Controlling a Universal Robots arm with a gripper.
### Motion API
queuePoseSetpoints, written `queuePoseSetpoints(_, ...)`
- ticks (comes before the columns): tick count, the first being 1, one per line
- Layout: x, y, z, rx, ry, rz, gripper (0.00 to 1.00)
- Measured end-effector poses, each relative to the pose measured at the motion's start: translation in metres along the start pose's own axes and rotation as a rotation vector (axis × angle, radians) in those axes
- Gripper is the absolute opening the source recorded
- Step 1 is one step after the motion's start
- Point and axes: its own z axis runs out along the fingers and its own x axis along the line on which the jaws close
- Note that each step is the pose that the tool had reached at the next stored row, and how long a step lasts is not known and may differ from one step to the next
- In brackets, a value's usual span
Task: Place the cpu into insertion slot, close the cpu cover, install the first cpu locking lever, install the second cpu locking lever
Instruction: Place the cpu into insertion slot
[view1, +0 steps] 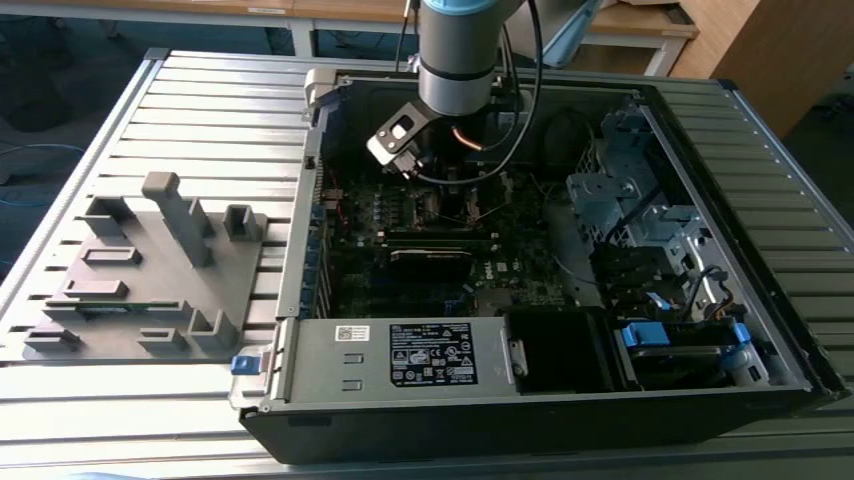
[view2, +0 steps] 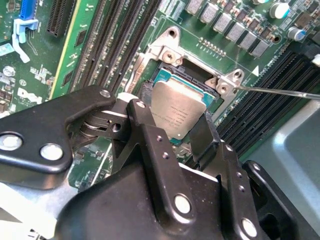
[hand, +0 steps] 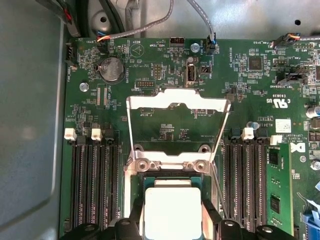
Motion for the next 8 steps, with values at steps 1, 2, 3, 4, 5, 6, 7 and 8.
queuePoseSetpoints(1, 0.0000, 0.0004, 0.0000, -0.0001, -0.0001, 0.000, 0.54)
queuePoseSetpoints(2, 0.0000, 0.0004, 0.0000, 0.0000, -0.0001, 0.000, 0.54)
queuePoseSetpoints(3, 0.0000, 0.0004, 0.0000, 0.0000, -0.0002, 0.000, 0.54)
queuePoseSetpoints(4, 0.0000, 0.0006, 0.0000, 0.0000, -0.0001, 0.000, 0.54)
queuePoseSetpoints(5, 0.0000, 0.0006, 0.0000, 0.0000, -0.0001, 0.000, 0.54)
queuePoseSetpoints(6, 0.0000, 0.0006, 0.0000, 0.0000, -0.0002, 0.000, 0.54)
queuePoseSetpoints(7, 0.0000, 0.0007, -0.0002, 0.0001, -0.0002, 0.000, 0.54)
queuePoseSetpoints(8, 0.0000, 0.0007, -0.0007, 0.0002, -0.0004, 0.000, 0.54)
